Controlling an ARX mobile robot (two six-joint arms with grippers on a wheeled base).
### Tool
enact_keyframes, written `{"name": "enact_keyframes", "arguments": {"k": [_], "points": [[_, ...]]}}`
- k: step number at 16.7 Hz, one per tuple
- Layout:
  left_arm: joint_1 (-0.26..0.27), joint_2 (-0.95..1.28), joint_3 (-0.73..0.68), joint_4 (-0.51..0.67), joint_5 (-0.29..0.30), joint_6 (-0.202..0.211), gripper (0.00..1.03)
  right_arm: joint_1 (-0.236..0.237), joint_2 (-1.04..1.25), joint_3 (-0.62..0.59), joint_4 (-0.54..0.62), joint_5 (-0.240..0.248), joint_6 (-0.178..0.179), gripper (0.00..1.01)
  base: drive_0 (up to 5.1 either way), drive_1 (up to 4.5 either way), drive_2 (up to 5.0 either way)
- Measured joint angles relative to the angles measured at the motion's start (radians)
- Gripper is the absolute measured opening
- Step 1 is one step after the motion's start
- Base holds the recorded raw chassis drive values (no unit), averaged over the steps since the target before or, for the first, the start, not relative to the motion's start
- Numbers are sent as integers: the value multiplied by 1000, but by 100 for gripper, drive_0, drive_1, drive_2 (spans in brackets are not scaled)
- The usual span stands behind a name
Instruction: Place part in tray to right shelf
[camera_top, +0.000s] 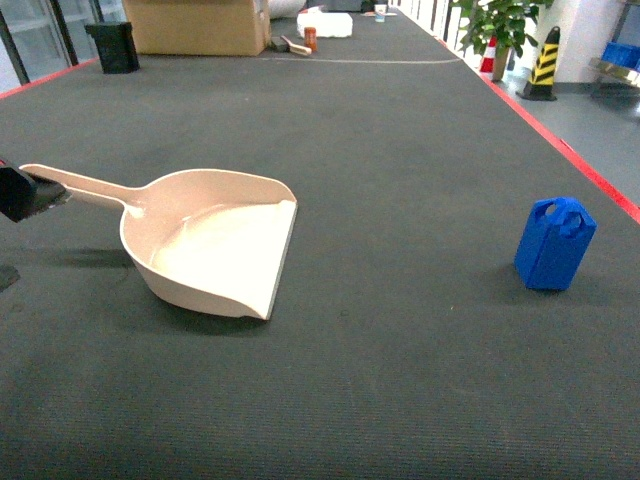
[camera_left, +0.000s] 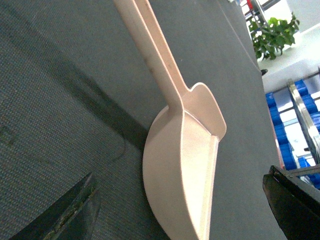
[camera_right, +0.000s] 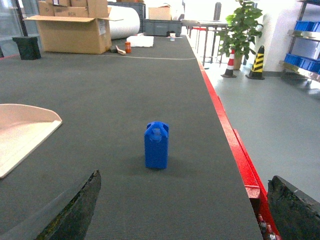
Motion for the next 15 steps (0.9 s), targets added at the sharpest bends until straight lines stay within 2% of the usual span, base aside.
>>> {"name": "enact_keyframes", "arguments": {"k": [2, 5, 15], "points": [[2, -19, 3, 16, 1, -5, 98, 0, 0, 0, 0, 0, 0, 98, 0, 0, 0], [8, 16, 13, 44, -53, -69, 98, 0, 0, 0, 0, 0, 0, 98, 0, 0, 0], [23, 174, 178, 30, -49, -88, 98, 0, 0, 0, 0, 0, 0, 98, 0, 0, 0]]}}
